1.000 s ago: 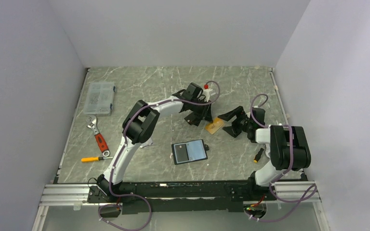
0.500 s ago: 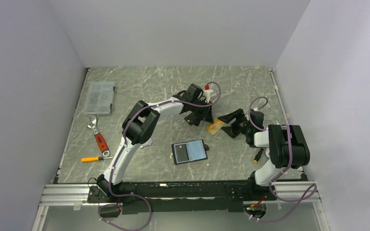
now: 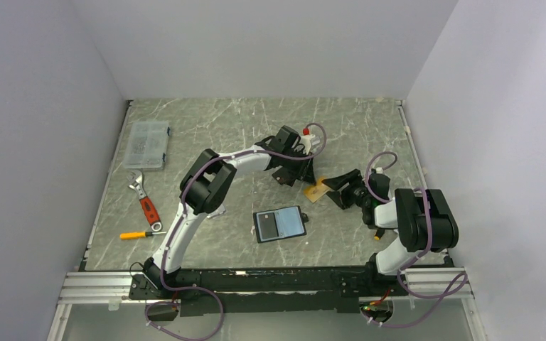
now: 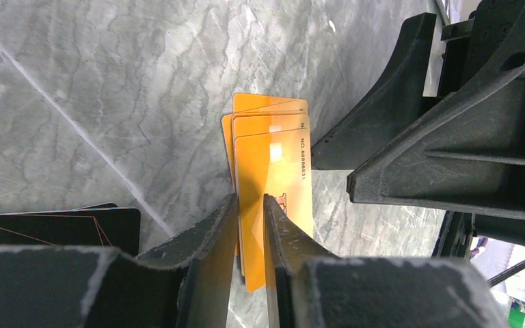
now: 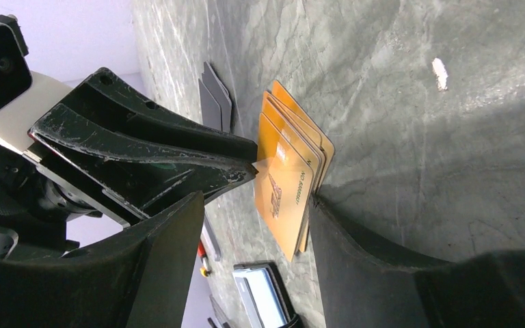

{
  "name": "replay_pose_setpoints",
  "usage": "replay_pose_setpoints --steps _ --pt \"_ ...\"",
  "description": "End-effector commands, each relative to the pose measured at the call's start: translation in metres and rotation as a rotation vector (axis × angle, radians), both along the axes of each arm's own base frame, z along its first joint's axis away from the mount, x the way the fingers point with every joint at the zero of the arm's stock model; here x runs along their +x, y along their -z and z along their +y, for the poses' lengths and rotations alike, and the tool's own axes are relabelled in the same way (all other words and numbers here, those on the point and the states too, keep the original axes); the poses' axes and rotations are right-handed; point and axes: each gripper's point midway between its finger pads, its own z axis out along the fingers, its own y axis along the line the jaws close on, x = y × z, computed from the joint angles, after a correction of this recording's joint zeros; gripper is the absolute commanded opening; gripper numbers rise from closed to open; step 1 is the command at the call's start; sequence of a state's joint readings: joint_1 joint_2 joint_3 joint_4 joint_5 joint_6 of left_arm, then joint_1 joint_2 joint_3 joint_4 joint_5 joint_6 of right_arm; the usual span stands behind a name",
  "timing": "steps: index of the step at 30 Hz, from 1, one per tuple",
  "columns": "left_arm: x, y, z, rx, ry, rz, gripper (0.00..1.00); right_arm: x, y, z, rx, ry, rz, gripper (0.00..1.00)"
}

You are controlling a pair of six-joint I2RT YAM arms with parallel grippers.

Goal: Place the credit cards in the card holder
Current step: Pick up the credit card from the center of the board.

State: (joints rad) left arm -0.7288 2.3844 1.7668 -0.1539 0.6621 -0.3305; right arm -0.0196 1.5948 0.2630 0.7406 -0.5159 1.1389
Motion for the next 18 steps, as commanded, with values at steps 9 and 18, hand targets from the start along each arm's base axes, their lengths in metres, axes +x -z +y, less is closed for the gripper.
replay_pose_setpoints --steps 9,18 --pt "-0.063 -0.012 -0.013 -0.044 0.173 0.213 0.39 -0.068 0.078 -0.014 -0.132 0.033 0.348 0.52" --pt "-0.024 -0.037 0.019 0.03 0.137 0.036 0.57 -0.071 0.08 -0.016 -0.148 0.032 0.366 0.52"
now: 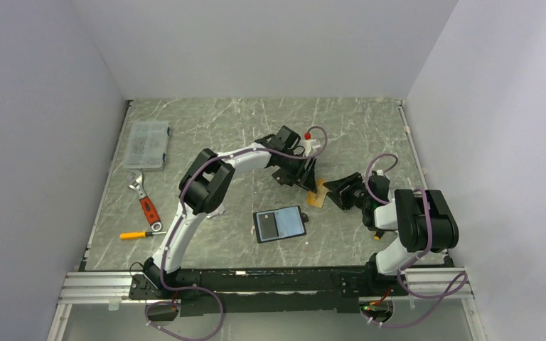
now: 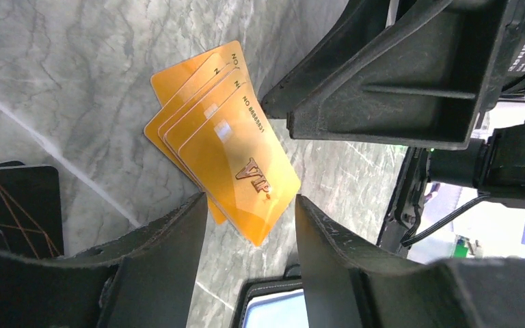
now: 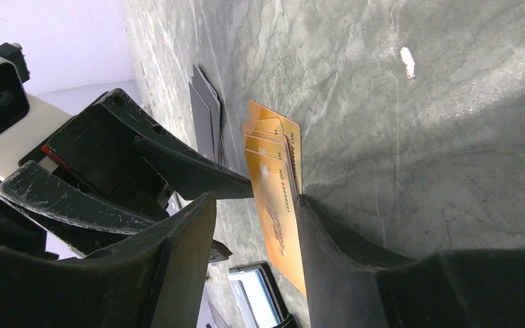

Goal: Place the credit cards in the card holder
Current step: Pick up the credit card from the center of the board.

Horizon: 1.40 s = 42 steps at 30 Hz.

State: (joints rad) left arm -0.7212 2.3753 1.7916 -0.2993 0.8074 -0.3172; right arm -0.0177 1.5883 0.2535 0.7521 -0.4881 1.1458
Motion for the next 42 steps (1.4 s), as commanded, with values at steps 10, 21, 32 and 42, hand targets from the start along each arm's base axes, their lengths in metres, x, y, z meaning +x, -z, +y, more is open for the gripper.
replay_pose_setpoints --steps 10,21,32,42 --pt "0.016 -0.001 0.034 0.146 0.049 -0.204 0.54 -0.082 0.076 -0.005 -0.187 -0.059 0.389 0.64" --pt "0.021 -0.018 0.048 0.123 0.03 -0.22 0.57 -0.091 0.079 -0.004 -0.22 -0.059 0.415 0.65" --pt "-0.013 0.011 0.037 0.13 0.051 -0.093 0.48 -0.093 0.068 -0.01 -0.276 -0.035 0.399 0.64" --pt "0.003 0.043 0.033 0.274 0.031 -0.159 0.37 -0.102 0.077 0.008 -0.264 -0.107 0.424 0.57"
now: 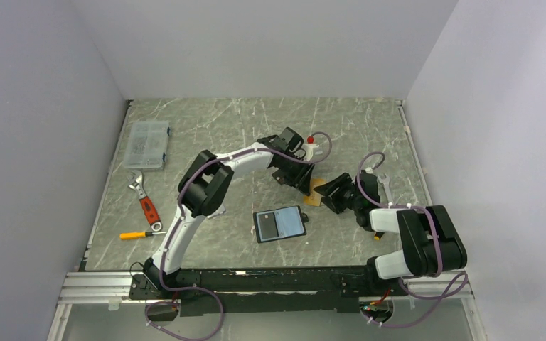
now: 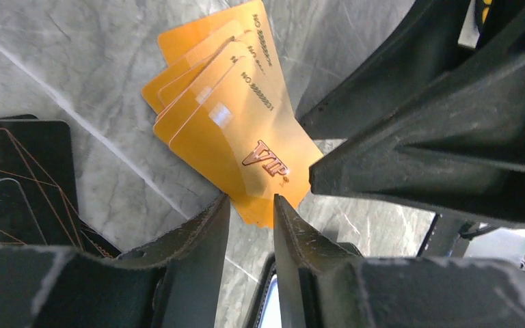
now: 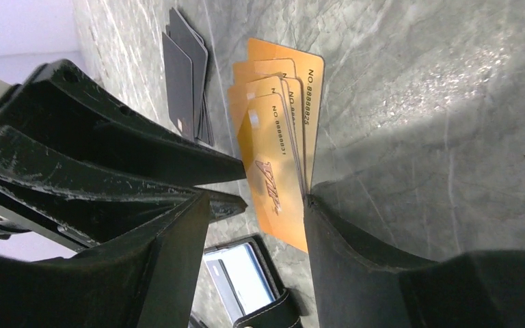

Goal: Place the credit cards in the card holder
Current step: Pick up the credit card from the center of the board.

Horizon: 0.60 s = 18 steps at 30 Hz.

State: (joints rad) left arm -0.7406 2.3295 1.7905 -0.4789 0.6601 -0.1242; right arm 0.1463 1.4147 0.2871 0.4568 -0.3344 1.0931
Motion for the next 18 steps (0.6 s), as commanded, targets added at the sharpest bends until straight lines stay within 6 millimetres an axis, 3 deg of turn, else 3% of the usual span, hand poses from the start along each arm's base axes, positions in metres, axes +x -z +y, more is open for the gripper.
replay_pose_setpoints --steps 1,11,18 --pt "0.007 0.033 0.009 0.124 -0.024 -0.029 0.37 -0.081 0.077 -0.016 -0.141 -0.023 0.362 0.56" --pt "-0.006 0.053 0.003 0.165 0.019 -0.04 0.35 -0.09 0.074 -0.018 -0.156 -0.025 0.365 0.56" --pt "-0.021 0.035 -0.014 0.079 0.052 0.011 0.36 -0.093 0.077 -0.018 -0.142 -0.012 0.362 0.5"
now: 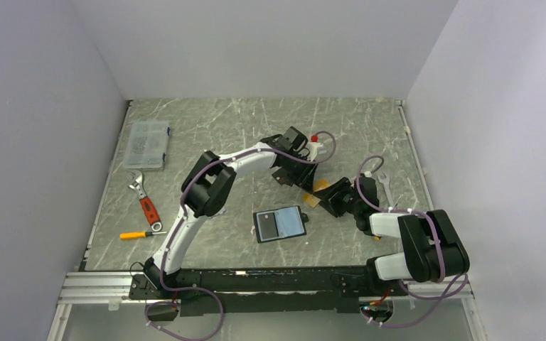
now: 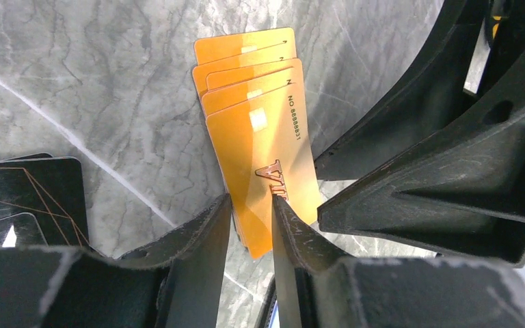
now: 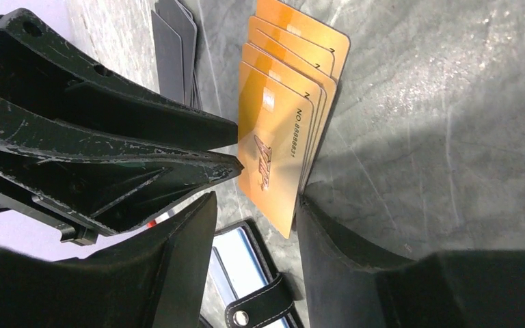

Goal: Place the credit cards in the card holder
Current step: Pick up the credit card from the center of the board.

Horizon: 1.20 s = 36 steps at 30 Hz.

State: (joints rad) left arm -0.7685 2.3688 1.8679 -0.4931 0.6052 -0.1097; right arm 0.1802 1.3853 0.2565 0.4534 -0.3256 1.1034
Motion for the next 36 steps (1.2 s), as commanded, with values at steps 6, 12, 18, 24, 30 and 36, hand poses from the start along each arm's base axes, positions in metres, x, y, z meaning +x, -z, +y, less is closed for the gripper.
replay_pose_setpoints --steps 6,12,18,24,30,36 --pt "-0.048 0.027 -0.004 0.004 0.072 0.183 0.35 -0.075 0.071 -0.023 -0.125 0.025 0.305 0.44" --pt "-0.061 0.017 -0.006 -0.04 0.113 0.241 0.35 -0.069 0.064 -0.02 -0.083 0.038 0.231 0.42" --pt "-0.068 0.004 -0.005 -0.069 0.124 0.271 0.35 -0.061 0.048 -0.02 -0.063 0.056 0.14 0.33" --pt "-0.067 -0.002 -0.011 -0.092 0.123 0.285 0.35 -0.05 0.031 -0.025 -0.075 0.083 0.062 0.27" --pt "-0.065 -0.009 -0.015 -0.114 0.129 0.28 0.36 -0.047 0.032 -0.023 -0.076 0.074 0.067 0.17" --pt "-0.061 -0.011 -0.015 -0.128 0.123 0.305 0.36 -0.033 0.013 -0.017 -0.054 0.056 -0.004 0.05"
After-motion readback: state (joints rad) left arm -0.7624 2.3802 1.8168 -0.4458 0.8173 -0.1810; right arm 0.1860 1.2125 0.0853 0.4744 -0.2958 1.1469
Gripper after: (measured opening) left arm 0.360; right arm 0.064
